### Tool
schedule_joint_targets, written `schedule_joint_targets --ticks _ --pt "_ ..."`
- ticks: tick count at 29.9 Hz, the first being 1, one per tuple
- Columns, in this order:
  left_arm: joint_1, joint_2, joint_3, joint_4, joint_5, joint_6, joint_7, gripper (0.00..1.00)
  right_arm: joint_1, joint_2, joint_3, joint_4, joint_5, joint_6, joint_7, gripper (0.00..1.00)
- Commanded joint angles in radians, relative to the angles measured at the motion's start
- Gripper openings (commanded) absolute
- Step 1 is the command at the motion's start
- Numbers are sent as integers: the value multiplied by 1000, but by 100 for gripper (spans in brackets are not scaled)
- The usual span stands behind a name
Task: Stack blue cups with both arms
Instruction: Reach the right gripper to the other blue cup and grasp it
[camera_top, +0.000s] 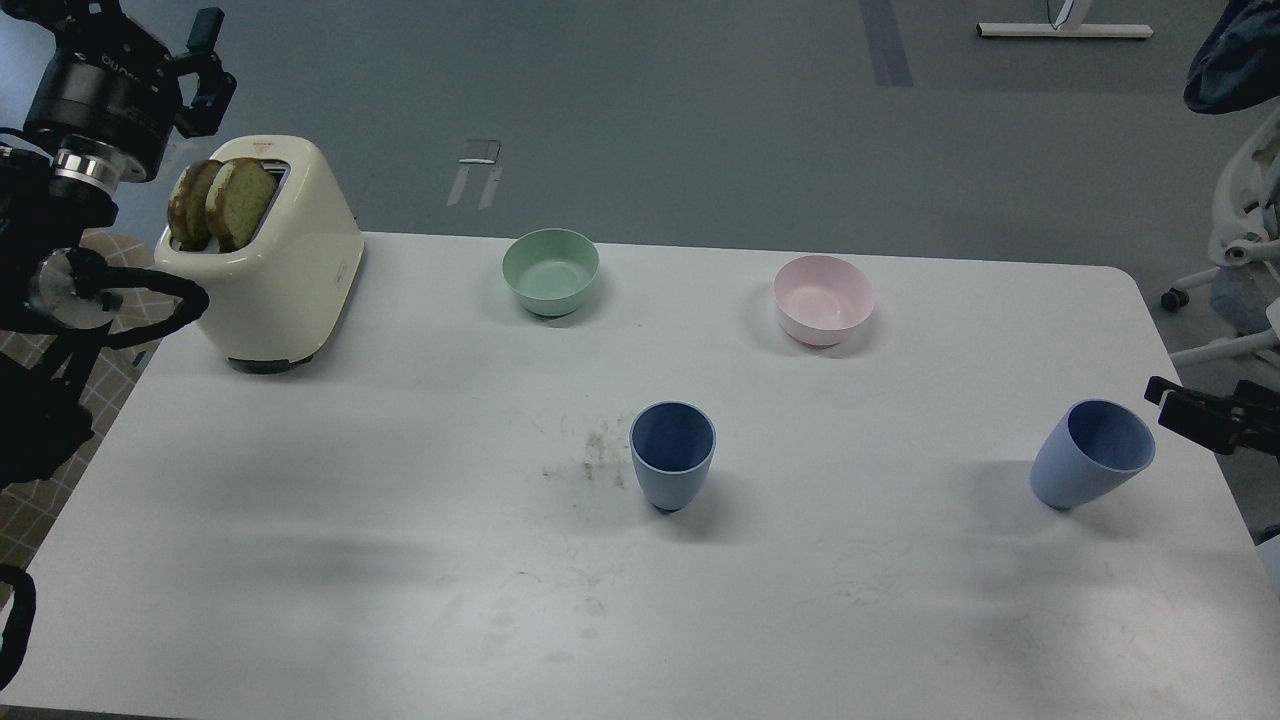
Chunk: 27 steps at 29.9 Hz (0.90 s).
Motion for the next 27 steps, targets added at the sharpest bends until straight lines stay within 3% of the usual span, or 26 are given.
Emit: schedule_joint_targets --ticks 1,9,12,17,25,27 --pt "0 -5 0 0 0 -3 -4 97 3 23 -7 0 -59 -5 0 85" --pt "2 -13 0 2 -1 -3 -6 97 6 51 -36 -2 -100 -13 -3 78" --pt "0 -11 -3 3 0 -3 -6 97 6 58 -47 -2 -100 -13 -8 69" --pt "2 -17 -23 5 0 0 -6 97 6 54 -66 0 -109 -13 -31 67" --pt "-3 -26 -21 5 2 0 -3 97 6 60 -81 -3 -159 -11 -31 49" --pt "-6 -25 -21 5 0 0 3 97 8 66 -92 -3 -159 -13 -31 40"
